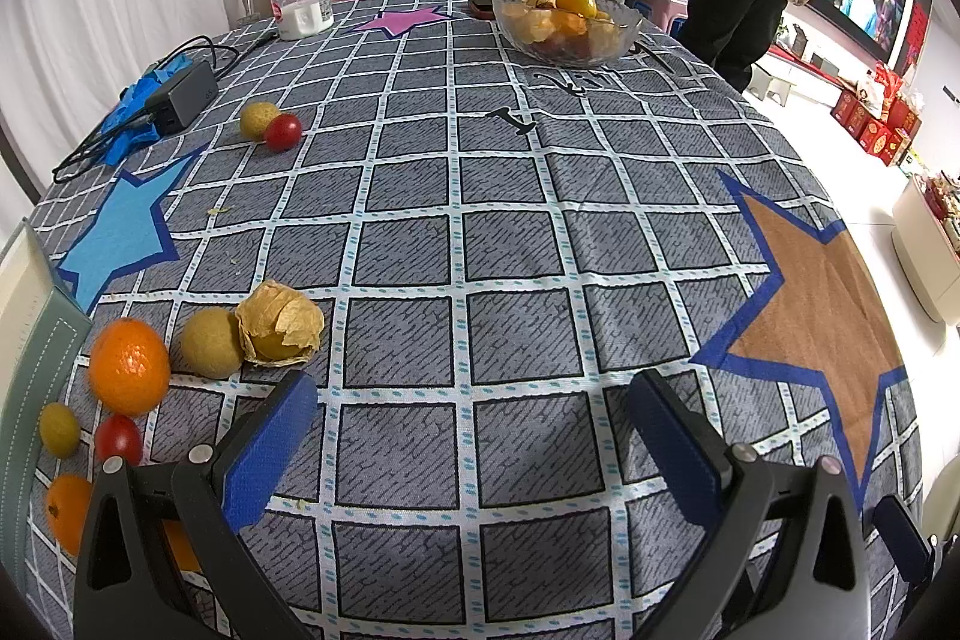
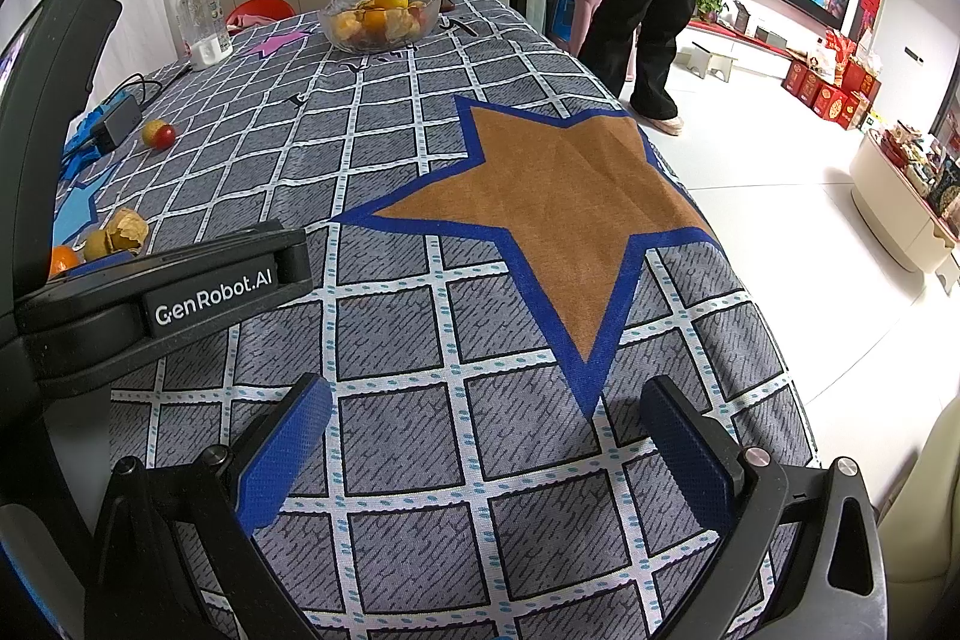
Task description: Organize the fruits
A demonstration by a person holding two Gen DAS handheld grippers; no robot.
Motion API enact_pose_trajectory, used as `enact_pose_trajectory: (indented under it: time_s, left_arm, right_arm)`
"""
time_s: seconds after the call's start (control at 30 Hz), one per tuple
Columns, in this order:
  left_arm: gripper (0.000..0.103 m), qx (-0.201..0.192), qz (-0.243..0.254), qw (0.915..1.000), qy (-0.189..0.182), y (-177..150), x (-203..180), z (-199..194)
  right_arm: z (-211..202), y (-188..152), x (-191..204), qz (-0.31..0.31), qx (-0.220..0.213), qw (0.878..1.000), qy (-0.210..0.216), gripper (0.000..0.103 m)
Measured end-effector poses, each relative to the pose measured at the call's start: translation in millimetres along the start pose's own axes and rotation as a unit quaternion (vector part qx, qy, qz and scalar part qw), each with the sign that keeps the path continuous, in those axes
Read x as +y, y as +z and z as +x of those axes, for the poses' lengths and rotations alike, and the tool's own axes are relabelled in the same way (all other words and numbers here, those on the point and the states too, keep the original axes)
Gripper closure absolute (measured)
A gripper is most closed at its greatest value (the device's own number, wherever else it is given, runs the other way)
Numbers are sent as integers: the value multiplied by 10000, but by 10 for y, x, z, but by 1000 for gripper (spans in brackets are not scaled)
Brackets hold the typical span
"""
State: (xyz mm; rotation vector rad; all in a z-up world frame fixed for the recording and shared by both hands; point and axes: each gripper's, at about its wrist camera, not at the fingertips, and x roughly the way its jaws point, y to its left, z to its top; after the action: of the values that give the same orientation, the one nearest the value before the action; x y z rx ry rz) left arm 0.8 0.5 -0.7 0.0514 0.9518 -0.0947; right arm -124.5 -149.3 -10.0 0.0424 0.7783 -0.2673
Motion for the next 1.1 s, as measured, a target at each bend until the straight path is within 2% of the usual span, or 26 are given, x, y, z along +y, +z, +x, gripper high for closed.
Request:
enact_pose_trajectory:
  time_s: [0.43, 0.5, 0.57, 0.67, 0.77, 0.93, 1.1]
  left_arm:
    - [0, 0, 17, 10000, -1, 1, 6, -1]
    - [0, -13, 286, 9996, 12, -9, 32, -25]
    - [0, -222, 521, 9983, 157, -64, 76, -225]
    - [0, -746, 807, 9939, -109, -243, 213, -643]
    - [0, -904, 785, 9926, -215, -496, 546, -950]
    - [0, -617, 218, 9978, -91, -846, 1085, -1009]
    - [0, -246, 96, 9994, 214, -1050, 1245, -748]
  right_arm:
    - [3, 2, 1, 0, 2, 10000, 1, 0]
    - [2, 3, 1, -2, -1, 10000, 1, 0]
    - [2, 4, 2, 0, 1, 10000, 1, 0]
    - [2, 5, 2, -1, 0, 10000, 0, 0]
    - [0, 6, 3, 0, 0, 10000, 1, 0]
    - [0, 6, 3, -1, 1, 10000, -1, 0]
    - [-1, 5, 3, -1, 1, 10000, 0, 0]
